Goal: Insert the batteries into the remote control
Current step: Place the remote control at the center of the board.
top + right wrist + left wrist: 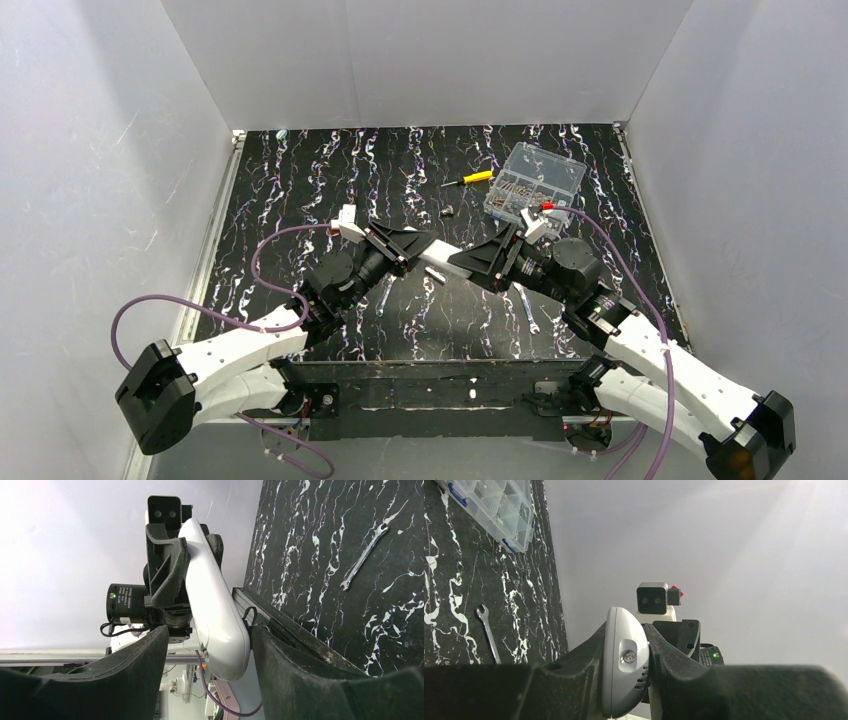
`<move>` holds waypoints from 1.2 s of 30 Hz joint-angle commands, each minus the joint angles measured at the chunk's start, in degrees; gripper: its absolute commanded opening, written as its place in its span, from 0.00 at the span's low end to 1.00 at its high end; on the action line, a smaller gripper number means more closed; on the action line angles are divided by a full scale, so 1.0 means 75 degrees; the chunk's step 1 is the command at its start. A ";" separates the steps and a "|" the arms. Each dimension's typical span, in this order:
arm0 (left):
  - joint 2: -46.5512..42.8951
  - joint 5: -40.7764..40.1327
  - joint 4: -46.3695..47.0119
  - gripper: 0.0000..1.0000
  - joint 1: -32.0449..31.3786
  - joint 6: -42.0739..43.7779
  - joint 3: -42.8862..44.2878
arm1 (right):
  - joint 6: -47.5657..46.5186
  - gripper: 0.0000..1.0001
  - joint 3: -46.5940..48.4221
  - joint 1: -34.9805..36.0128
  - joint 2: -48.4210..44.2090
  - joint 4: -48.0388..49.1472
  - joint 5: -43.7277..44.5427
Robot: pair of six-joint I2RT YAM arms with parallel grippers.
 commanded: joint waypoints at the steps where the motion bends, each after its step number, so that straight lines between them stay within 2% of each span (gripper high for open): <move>1: -0.0148 -0.0081 0.0899 0.00 -0.0021 -0.0077 0.0402 | 0.0027 0.68 -0.0027 -0.0054 -0.0024 0.0671 0.0094; 16: -0.0110 -0.0100 0.1022 0.00 -0.0022 -0.0168 0.0319 | 0.0116 0.51 -0.0099 -0.0074 0.0196 0.1083 0.0084; 24: -0.0089 -0.0106 0.1038 0.00 -0.0020 -0.0167 0.0321 | 0.0116 0.46 -0.0091 -0.0074 0.0238 0.1130 0.0069; 32: 0.0010 -0.0088 0.1176 0.00 -0.0021 -0.0273 0.0297 | 0.0139 0.32 -0.0146 -0.0086 0.0266 0.1152 0.0103; 36: 0.0044 -0.0090 0.1195 0.06 -0.0021 -0.0322 0.0275 | 0.0145 0.23 -0.0145 -0.0097 0.0269 0.1171 0.0138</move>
